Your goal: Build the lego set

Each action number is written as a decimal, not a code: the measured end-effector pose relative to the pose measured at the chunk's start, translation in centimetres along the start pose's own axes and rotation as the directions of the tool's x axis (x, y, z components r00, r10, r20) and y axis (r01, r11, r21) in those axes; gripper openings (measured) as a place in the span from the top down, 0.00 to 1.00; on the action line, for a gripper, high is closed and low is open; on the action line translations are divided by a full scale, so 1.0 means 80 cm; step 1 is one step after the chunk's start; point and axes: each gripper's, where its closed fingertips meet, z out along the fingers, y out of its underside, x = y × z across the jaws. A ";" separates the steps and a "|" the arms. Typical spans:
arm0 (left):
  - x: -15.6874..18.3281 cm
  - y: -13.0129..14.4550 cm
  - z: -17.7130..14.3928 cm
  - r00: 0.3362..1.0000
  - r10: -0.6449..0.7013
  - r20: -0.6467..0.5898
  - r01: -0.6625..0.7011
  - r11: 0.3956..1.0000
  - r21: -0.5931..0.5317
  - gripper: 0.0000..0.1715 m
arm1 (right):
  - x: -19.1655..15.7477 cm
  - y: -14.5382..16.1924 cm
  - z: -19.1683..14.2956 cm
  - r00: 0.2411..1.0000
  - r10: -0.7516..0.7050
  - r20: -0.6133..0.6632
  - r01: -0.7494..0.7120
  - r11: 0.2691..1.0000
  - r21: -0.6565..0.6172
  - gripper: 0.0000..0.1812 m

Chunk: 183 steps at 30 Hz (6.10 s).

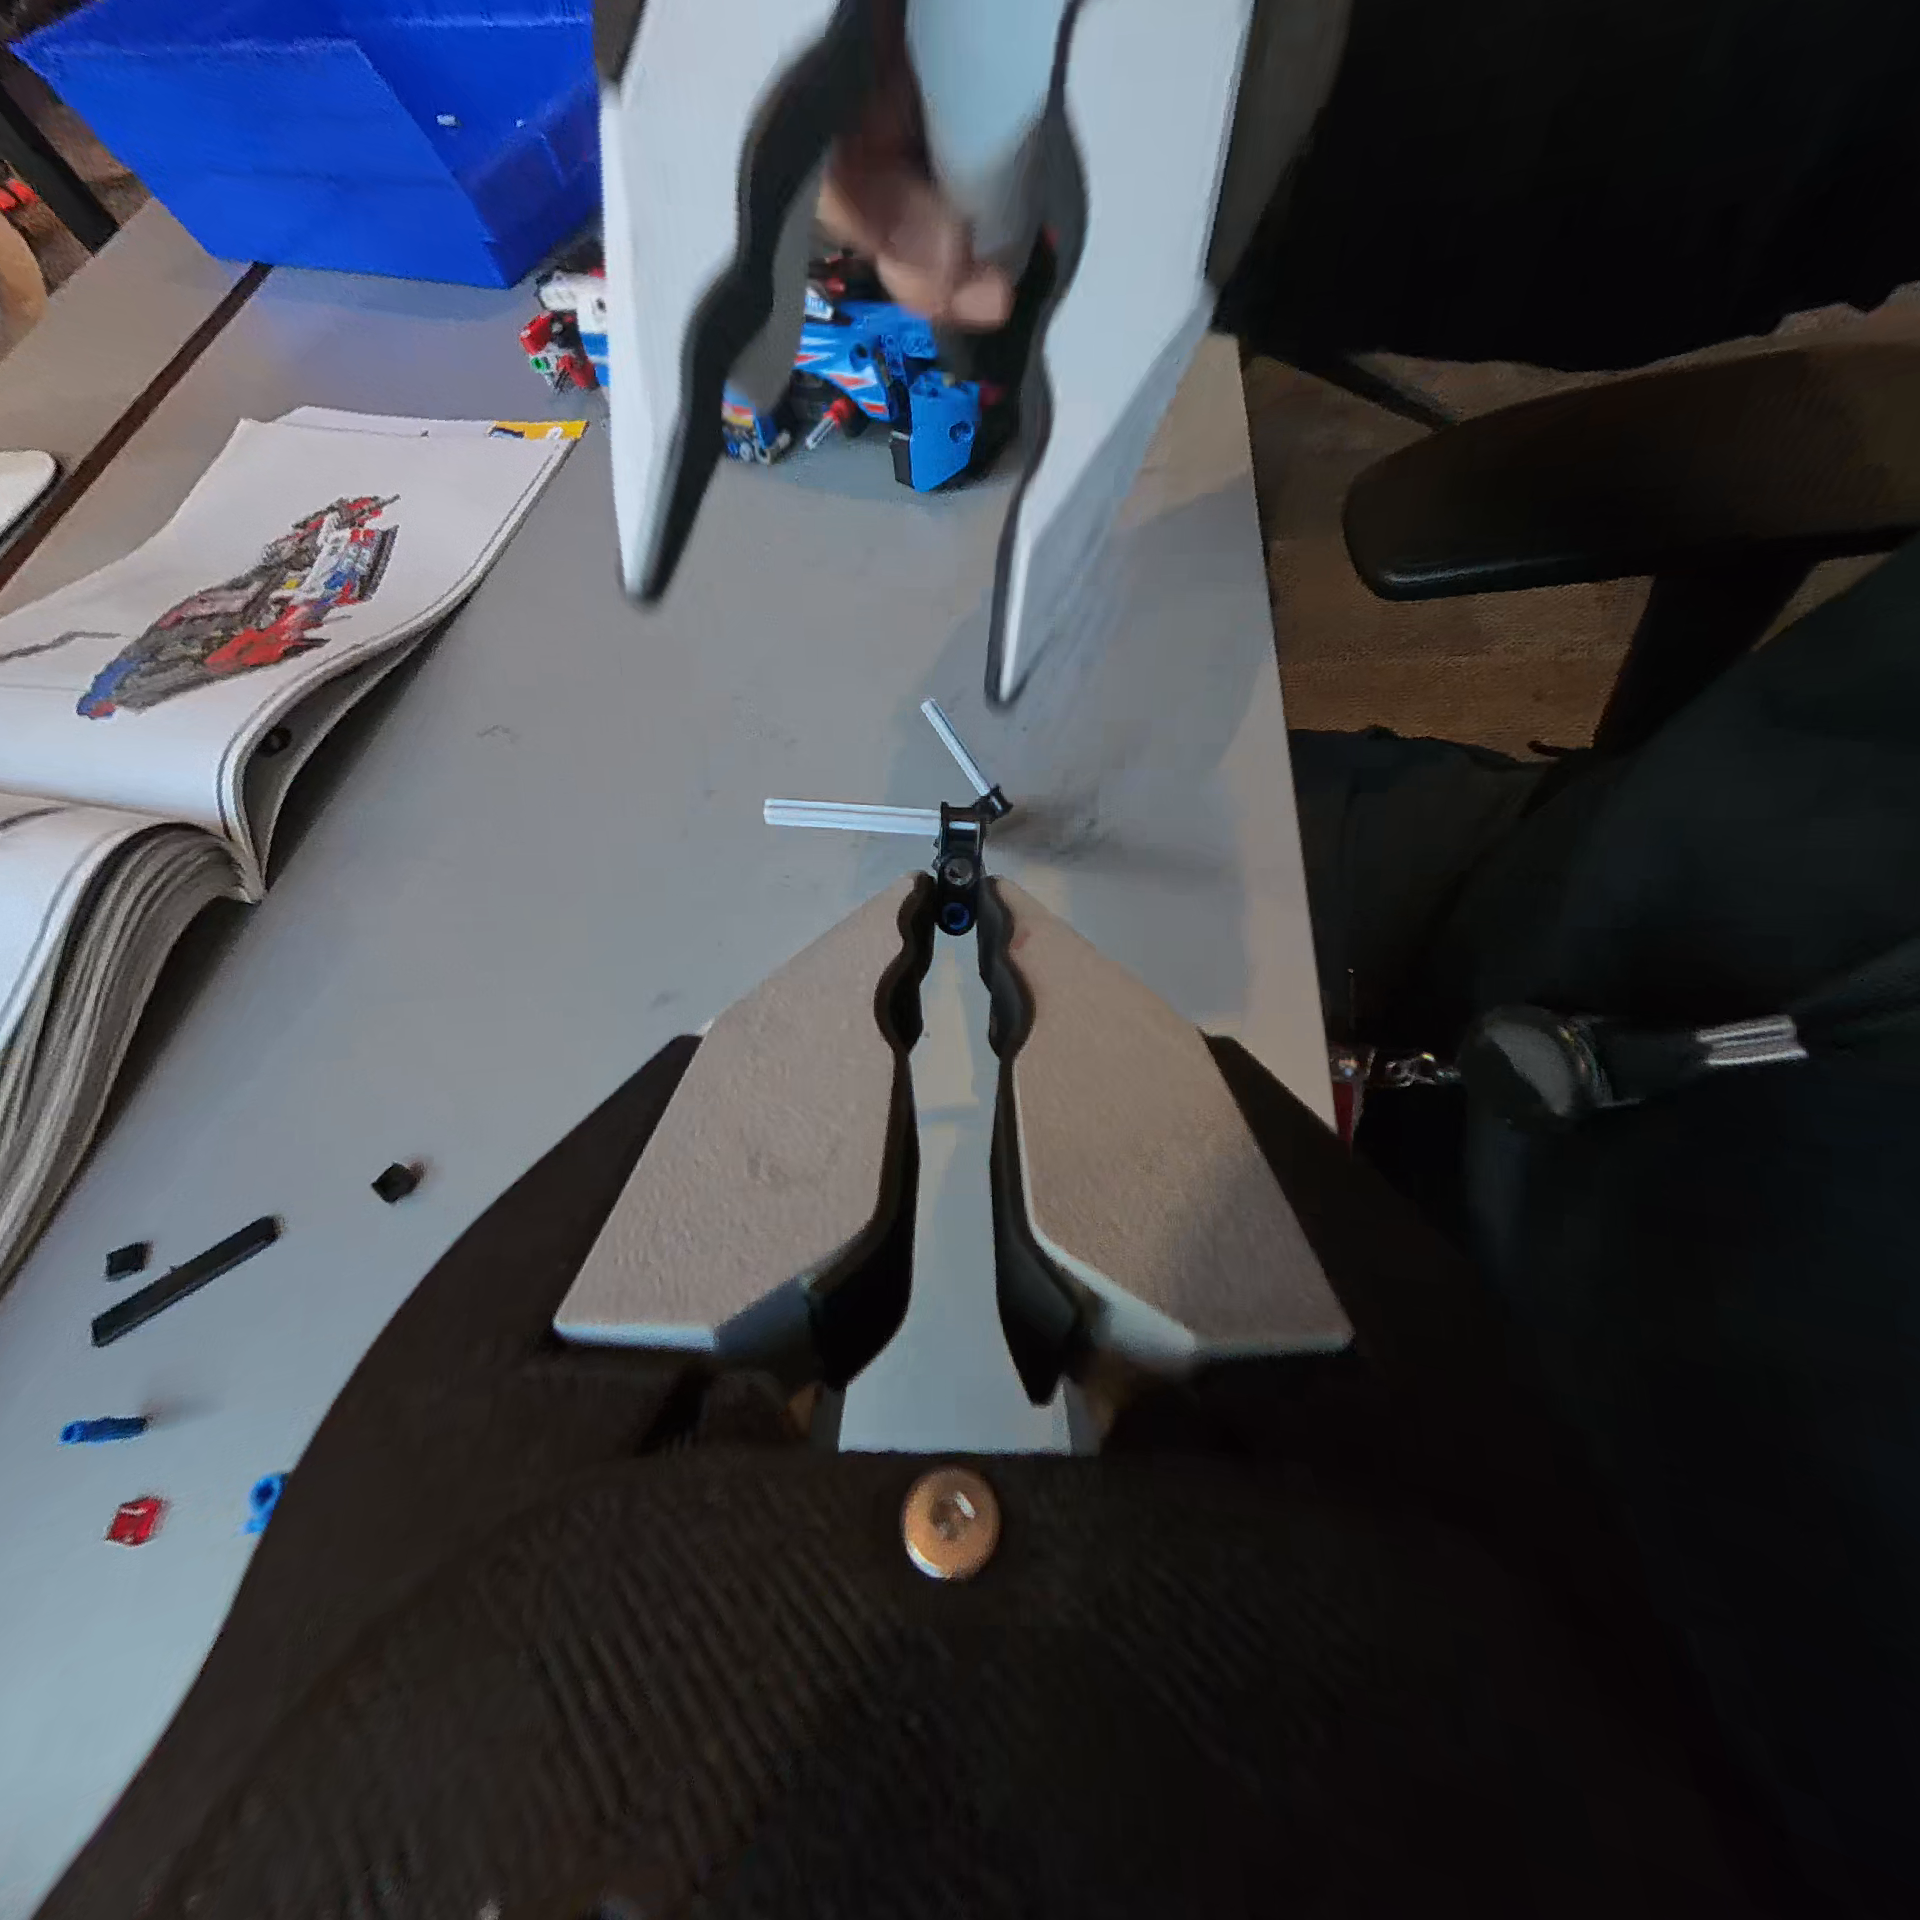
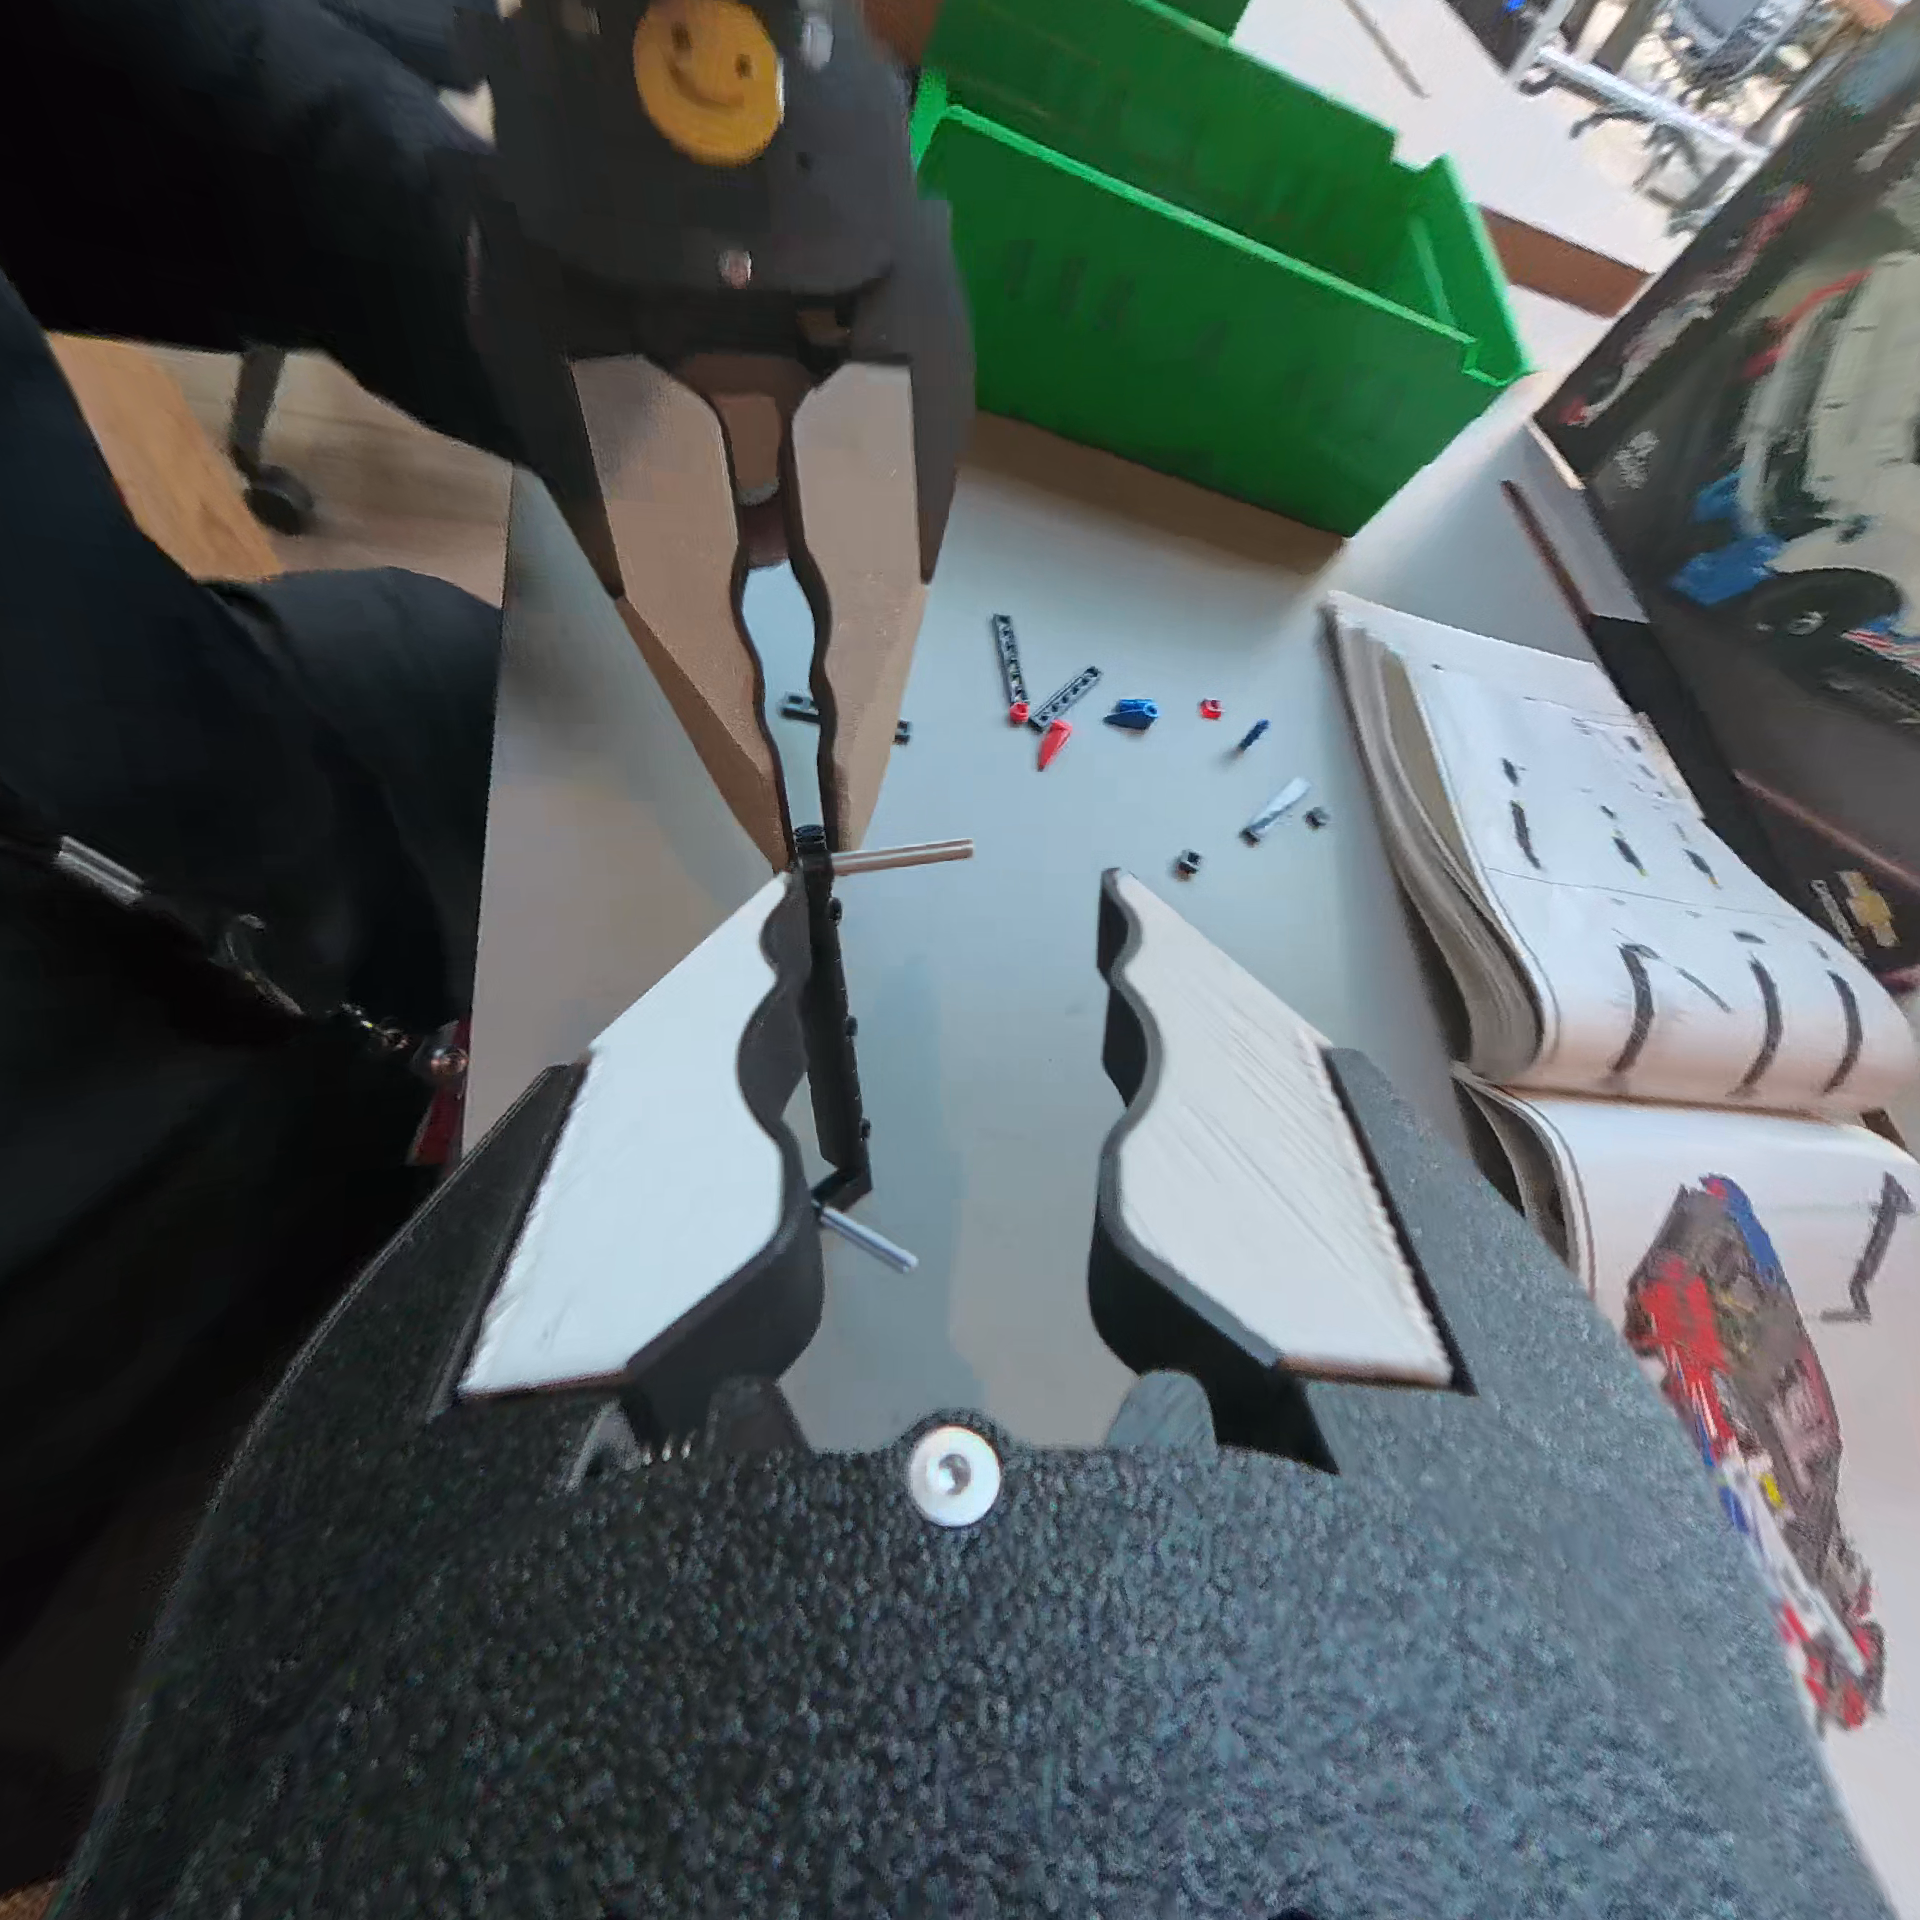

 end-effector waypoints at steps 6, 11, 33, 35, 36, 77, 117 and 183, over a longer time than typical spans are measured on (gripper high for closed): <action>-0.007 0.017 -0.001 0.994 -0.102 -0.034 0.102 0.995 0.018 0.97 | -0.002 0.030 -0.050 0.976 0.212 -0.046 -0.210 0.977 0.040 0.73; -0.014 0.027 0.004 0.980 -0.193 -0.035 0.194 0.981 0.008 0.97 | -0.030 0.109 -0.035 0.950 0.288 -0.123 -0.305 0.941 -0.148 0.72; 0.017 0.064 0.023 0.896 0.423 0.139 -0.392 0.897 -0.206 0.97 | -0.059 0.138 0.015 0.825 0.529 0.200 -0.473 0.839 -0.269 0.90; 0.017 0.063 0.021 0.845 0.512 0.156 -0.469 0.848 -0.248 0.97 | -0.060 0.135 0.015 0.747 0.620 0.241 -0.558 0.781 -0.280 0.90; 0.015 0.063 0.020 0.802 0.572 0.171 -0.515 0.808 -0.287 0.97 | -0.060 0.134 0.015 0.711 0.655 0.256 -0.592 0.754 -0.286 0.90; -0.011 -0.029 0.042 0.965 -0.260 -0.027 0.259 0.937 0.236 0.97 | -0.029 0.113 -0.116 0.808 0.276 -0.520 -0.190 0.958 0.213 0.76; 0.051 -0.160 0.115 0.550 -0.645 -0.530 0.835 0.426 0.349 0.98 | -0.110 0.176 -0.245 0.690 -0.066 -0.721 -0.038 0.991 -0.128 0.67; 0.012 -0.120 0.221 0.859 -0.455 -0.234 0.494 0.857 0.146 0.73 | 0.034 0.170 -0.274 0.645 0.738 -0.198 -0.555 0.631 0.542 0.99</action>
